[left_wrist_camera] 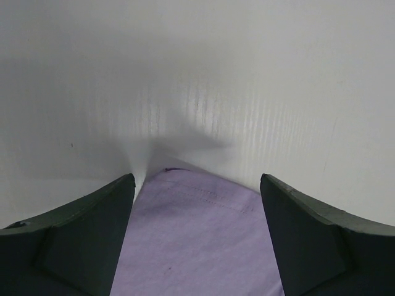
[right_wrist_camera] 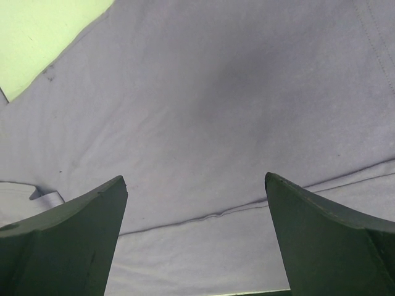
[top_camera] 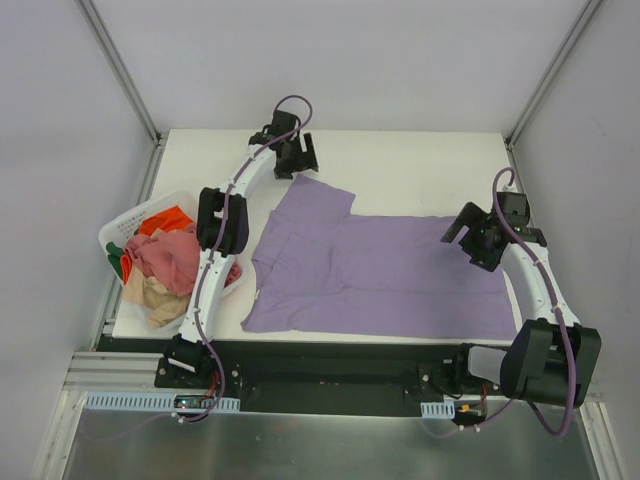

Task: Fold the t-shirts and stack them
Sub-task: Grap the side of the flattened tshirt furthest away from the robot with both arms, then fold the other side of the tshirt into a rectangle

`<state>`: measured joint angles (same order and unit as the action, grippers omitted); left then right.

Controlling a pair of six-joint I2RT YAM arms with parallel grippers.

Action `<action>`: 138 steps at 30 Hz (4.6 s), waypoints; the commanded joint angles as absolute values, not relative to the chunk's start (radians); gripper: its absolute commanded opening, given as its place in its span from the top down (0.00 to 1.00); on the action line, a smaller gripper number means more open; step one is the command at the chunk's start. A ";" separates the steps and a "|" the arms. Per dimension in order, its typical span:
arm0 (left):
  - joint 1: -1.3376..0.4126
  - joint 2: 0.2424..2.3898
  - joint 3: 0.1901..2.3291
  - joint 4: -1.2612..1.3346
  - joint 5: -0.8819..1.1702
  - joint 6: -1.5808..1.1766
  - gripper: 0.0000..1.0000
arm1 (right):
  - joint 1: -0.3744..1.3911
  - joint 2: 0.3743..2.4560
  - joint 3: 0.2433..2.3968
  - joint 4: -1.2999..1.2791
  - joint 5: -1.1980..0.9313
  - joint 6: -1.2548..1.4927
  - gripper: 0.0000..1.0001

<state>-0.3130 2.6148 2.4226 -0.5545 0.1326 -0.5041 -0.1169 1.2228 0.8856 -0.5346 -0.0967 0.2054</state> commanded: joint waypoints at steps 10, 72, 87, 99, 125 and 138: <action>-0.364 2.623 2.411 -0.770 -0.060 -0.408 0.34 | -0.129 1.223 0.867 -0.506 -0.192 0.204 0.04; -0.382 2.635 2.401 -0.773 -0.092 -0.360 1.00 | -0.250 2.218 1.826 -0.735 0.051 -0.057 0.18; -0.382 2.634 2.398 -0.772 -0.091 -0.360 1.00 | -0.241 2.218 1.778 -0.713 0.014 -0.098 0.64; -0.379 2.560 2.356 -0.715 -0.089 -0.295 1.00 | -0.233 2.177 1.772 -0.660 -0.027 -0.120 1.00; -0.511 1.889 1.571 -0.358 -0.032 -0.187 1.00 | -0.209 1.683 1.355 -0.563 -0.103 -0.127 0.99; -0.558 1.484 1.161 -0.252 -0.187 -0.328 1.00 | -0.222 1.493 1.197 -0.549 0.178 -0.146 1.00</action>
